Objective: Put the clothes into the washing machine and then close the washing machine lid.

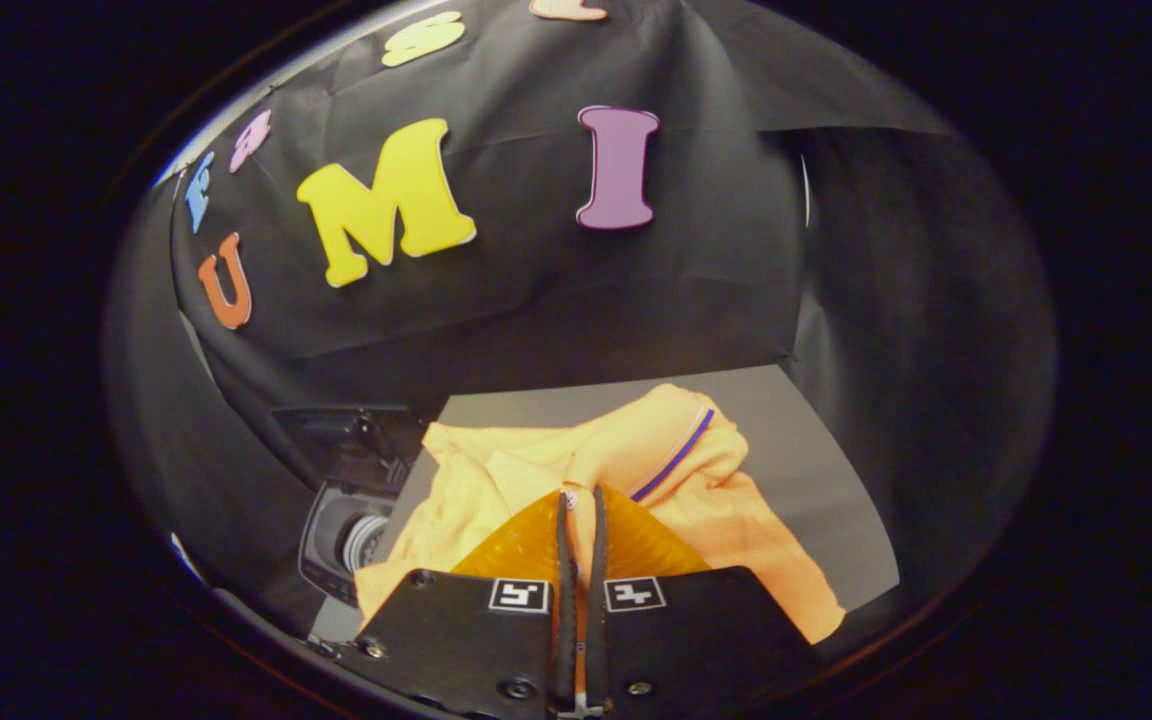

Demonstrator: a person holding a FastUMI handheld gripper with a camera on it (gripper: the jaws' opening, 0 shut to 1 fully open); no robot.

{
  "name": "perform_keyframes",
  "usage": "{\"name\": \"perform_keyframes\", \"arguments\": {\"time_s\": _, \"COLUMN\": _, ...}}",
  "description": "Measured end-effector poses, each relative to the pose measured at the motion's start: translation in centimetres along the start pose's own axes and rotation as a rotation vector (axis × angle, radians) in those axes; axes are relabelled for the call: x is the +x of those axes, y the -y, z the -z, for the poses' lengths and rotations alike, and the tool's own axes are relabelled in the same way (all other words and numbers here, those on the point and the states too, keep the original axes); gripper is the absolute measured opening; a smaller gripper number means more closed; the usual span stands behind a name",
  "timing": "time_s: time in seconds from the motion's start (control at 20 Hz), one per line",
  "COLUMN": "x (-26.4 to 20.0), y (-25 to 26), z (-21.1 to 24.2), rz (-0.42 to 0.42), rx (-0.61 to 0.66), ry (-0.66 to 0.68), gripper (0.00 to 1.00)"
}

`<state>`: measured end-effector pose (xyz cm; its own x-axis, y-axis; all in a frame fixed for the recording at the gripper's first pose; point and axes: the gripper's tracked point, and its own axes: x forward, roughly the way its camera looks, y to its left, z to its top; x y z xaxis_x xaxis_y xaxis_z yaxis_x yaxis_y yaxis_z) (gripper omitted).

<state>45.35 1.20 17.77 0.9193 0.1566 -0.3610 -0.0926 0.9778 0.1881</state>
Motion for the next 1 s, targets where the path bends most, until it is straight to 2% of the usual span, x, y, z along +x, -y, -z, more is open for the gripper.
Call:
{"name": "perform_keyframes", "arguments": {"time_s": 0.15, "x": -0.3, "y": -0.7, "z": -1.2, "rz": -0.021, "rx": -0.010, "ry": 0.066, "gripper": 0.07}}
{"name": "perform_keyframes", "arguments": {"time_s": 0.35, "x": -2.6, "y": -4.1, "z": -3.4, "rz": -0.070, "rx": -0.020, "ry": 0.158, "gripper": 0.07}}
{"name": "perform_keyframes", "arguments": {"time_s": 0.7, "x": -6.2, "y": -11.7, "z": -7.0, "rz": -0.154, "rx": -0.070, "ry": 0.290, "gripper": 0.07}}
{"name": "perform_keyframes", "arguments": {"time_s": 1.0, "x": -8.8, "y": -19.6, "z": -8.7, "rz": -0.236, "rx": -0.084, "ry": 0.338, "gripper": 0.07}}
